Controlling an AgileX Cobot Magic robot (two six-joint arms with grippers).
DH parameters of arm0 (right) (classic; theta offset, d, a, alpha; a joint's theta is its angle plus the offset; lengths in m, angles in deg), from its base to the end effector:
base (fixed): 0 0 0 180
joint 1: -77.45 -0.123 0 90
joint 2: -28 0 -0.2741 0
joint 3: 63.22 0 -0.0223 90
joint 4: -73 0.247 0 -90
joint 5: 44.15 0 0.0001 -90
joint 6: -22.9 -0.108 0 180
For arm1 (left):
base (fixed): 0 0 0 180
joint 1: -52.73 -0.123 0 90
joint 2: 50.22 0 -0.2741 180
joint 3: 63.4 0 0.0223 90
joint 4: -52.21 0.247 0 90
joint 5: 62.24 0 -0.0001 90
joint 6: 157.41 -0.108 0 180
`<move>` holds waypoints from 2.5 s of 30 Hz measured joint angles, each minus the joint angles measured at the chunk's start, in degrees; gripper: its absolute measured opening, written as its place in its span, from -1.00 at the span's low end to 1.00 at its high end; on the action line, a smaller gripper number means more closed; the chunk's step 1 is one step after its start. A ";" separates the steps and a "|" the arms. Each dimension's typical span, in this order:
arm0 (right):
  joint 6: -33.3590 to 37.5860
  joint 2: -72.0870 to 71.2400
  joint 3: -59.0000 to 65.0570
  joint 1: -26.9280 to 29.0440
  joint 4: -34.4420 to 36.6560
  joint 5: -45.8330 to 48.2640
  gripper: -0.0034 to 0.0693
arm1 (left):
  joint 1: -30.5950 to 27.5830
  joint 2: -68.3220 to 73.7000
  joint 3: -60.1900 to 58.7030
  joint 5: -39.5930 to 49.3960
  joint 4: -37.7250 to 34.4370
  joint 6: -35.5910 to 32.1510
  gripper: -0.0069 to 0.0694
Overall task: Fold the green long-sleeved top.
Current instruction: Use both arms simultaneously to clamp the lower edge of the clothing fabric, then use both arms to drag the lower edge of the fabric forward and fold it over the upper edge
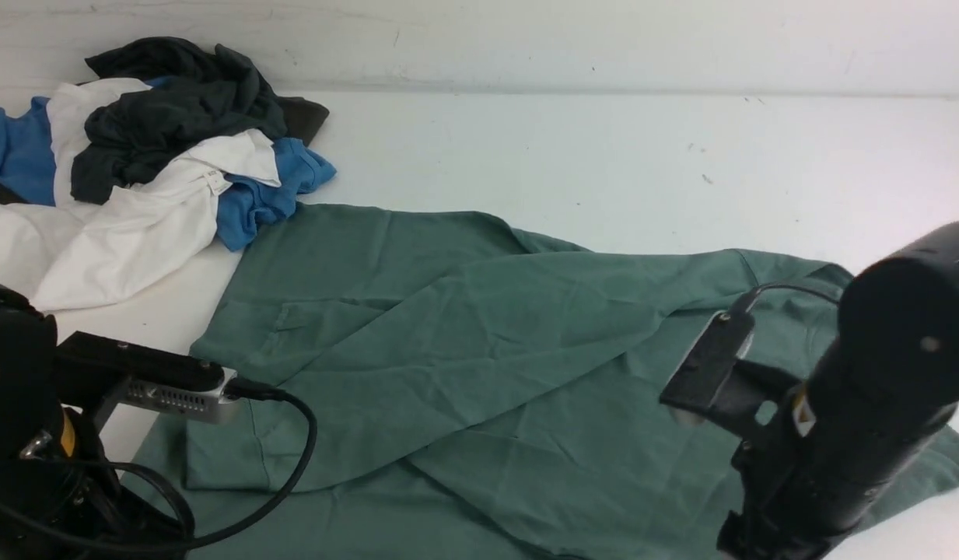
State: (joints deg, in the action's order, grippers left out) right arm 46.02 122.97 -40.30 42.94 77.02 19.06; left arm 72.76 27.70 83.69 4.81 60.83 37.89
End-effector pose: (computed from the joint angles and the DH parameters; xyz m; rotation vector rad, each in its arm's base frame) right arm 0.2025 0.1475 0.1925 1.4572 -2.7531 -0.0937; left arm 0.1796 -0.0496 0.2172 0.2120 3.0511 0.1866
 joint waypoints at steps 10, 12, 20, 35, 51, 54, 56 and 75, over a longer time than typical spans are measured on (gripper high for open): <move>-0.06 9.68 -0.35 -5.52 -3.47 -6.61 0.59 | 0.00 -0.57 0.00 0.53 0.47 0.38 -0.80; -0.24 11.16 -0.35 -5.65 -4.41 -7.55 0.59 | 0.00 -0.57 0.00 0.53 0.47 0.44 -0.80; -3.06 13.93 -0.62 -5.66 -8.74 -8.37 0.14 | 0.00 -0.57 0.00 0.31 0.53 0.44 -0.80; -9.11 6.05 -0.70 -6.03 -7.58 1.92 -0.86 | 0.00 -9.76 1.63 2.56 -4.83 0.92 -0.80; -6.65 -4.38 -15.61 4.62 -9.43 4.63 -0.86 | -2.21 6.73 34.22 3.79 0.33 3.67 -0.80; -2.50 -0.92 -20.19 7.58 -6.01 4.39 -0.86 | -4.51 12.21 39.31 3.56 0.40 3.44 -0.80; -0.12 2.24 -23.66 9.37 -4.02 4.28 -0.86 | -6.46 17.03 43.49 3.26 0.40 2.97 -0.80; 2.12 31.37 -43.88 14.58 -0.76 -4.87 -0.85 | -13.94 54.42 70.92 -1.27 0.45 1.39 -0.80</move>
State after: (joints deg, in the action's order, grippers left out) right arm 48.14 154.35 -84.18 57.53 76.26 14.19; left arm 58.82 82.11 154.61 3.54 61.28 39.28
